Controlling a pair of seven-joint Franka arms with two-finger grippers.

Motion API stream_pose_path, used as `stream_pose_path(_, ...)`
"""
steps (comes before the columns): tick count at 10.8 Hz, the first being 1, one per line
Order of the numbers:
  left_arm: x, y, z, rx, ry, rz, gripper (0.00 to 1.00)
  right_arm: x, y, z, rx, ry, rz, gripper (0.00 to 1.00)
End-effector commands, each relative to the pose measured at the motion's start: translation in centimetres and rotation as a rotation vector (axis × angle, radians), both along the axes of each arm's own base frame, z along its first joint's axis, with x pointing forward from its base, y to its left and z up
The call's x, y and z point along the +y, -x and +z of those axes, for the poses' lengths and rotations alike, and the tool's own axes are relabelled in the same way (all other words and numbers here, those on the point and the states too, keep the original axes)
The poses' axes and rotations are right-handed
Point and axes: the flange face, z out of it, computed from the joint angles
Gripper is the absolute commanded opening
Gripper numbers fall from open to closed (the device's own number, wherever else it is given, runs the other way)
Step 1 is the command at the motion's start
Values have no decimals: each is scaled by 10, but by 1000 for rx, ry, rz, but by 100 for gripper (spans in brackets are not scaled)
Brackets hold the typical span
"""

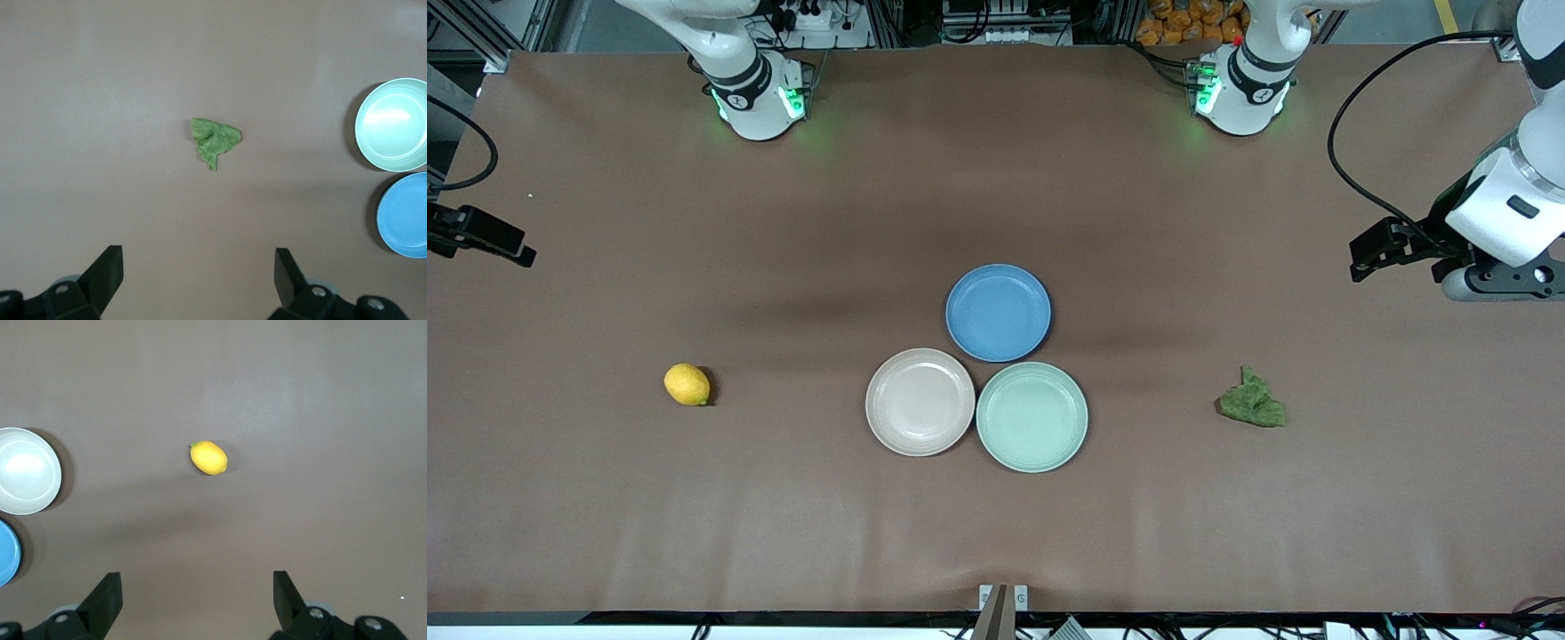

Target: Place lemon and lettuce in plates

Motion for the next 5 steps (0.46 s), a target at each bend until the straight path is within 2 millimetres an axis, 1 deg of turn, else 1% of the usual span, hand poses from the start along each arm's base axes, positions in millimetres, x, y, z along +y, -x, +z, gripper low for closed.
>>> stream_pose_path(1, 2, 6, 8, 6, 4, -31, 100, -3, 0, 3, 4, 11, -17, 100)
stream_pose_path(5, 4, 7, 12, 1, 0, -18, 100, -2, 0, 3, 3, 10, -15, 100)
